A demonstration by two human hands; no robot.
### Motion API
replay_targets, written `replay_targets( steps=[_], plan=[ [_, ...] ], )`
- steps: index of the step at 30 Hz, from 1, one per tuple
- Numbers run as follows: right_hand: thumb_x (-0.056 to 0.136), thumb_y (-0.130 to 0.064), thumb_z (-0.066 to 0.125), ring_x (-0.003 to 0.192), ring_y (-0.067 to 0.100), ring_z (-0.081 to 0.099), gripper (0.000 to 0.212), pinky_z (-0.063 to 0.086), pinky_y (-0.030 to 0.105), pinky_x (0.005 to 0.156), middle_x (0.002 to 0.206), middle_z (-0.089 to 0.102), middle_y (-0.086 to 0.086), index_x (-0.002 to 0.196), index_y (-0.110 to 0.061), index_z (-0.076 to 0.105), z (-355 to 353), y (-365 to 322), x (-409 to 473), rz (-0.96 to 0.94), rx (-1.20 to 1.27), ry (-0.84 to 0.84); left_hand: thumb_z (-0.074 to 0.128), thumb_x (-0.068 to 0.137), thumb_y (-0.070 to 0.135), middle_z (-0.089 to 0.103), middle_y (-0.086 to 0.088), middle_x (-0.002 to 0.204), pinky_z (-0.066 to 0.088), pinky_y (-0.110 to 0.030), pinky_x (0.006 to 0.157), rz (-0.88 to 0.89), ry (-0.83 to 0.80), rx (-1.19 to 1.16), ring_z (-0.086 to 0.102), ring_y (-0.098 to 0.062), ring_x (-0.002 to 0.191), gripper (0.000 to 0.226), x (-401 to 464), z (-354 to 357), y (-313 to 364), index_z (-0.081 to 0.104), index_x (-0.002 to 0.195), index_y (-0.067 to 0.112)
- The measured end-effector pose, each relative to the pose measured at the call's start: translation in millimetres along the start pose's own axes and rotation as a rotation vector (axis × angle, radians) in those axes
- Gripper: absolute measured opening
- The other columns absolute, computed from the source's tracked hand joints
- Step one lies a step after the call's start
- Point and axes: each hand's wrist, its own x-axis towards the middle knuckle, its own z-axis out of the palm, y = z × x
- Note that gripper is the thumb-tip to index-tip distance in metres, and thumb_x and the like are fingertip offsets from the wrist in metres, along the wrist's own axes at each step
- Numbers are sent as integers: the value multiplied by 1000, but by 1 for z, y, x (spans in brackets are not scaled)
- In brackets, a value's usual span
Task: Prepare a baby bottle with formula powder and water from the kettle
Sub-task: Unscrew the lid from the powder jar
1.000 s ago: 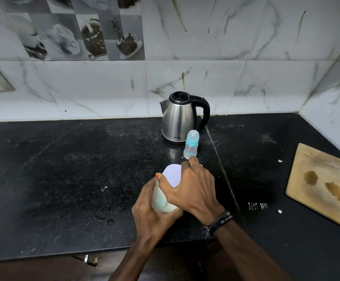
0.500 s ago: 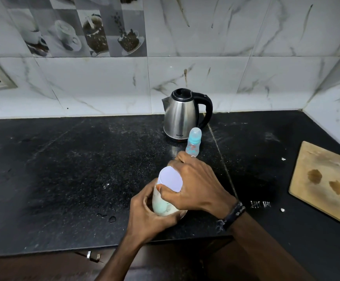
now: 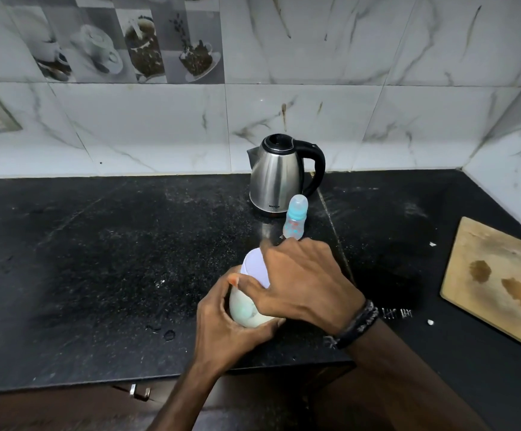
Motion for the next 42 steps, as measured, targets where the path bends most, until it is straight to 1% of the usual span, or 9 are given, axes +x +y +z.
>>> replay_targets(
  steps=[5,8,11,14,18,22,30,37,42],
  plan=[
    [76,-37,57,124,32,50,75,48,41,95,133,46,8,145,-44,28,-5,20,6,-209,260,-423,95,49,36,77,10,117,62,-42,91,-22,11,3,74,-13,110,81,-2,0,-2,66,125,34],
    [85,-61,57,147,29,31,78,36,45,113,158,28,10,151,-46,18,-10,21,9,-142,345,-397,99,48,37,77,8,115,63,-46,89,-28,17,-2,75,-16,106,82,0,-1,-2,66,123,36],
    [87,-80,31,110,32,58,74,43,42,85,131,55,12,137,-27,44,-10,9,10,46,80,-161,103,51,35,78,1,111,61,-54,86,-15,14,25,76,-22,102,78,2,-1,-4,68,120,28],
    [94,-73,24,75,27,48,63,30,36,66,100,67,10,95,-17,52,-6,3,10,28,-20,-89,104,51,30,78,2,114,61,-54,87,-16,3,34,75,-22,105,82,3,-2,-5,67,124,22],
    [94,-52,49,109,31,58,42,46,41,83,115,60,9,127,-25,49,-5,14,13,-139,174,-323,104,48,29,77,9,115,63,-42,88,-7,-3,45,74,-16,106,85,0,-4,-7,65,124,36],
    [89,-43,64,134,30,43,76,43,47,105,141,41,7,152,-39,22,-6,20,16,-201,287,-454,103,48,32,75,15,117,60,-28,89,-5,16,51,73,-9,109,86,-1,-4,-8,64,124,39],
    [94,-72,28,101,33,60,64,32,37,69,110,64,12,112,-16,54,0,7,14,-13,14,-154,106,52,26,77,3,113,62,-48,86,-5,20,68,75,-21,104,81,2,-2,-13,67,123,20],
    [92,-45,55,119,31,52,63,47,48,96,122,49,7,148,-34,29,-1,19,21,-176,226,-425,101,49,35,76,13,116,61,-31,89,5,24,34,74,-11,108,85,3,-3,-9,63,122,51],
    [89,-72,43,122,32,51,78,46,48,96,132,47,9,152,-33,19,-4,19,24,-103,230,-350,98,49,45,76,7,115,61,-39,90,6,61,37,74,-14,107,83,5,-6,-7,63,124,37]
  ],
)
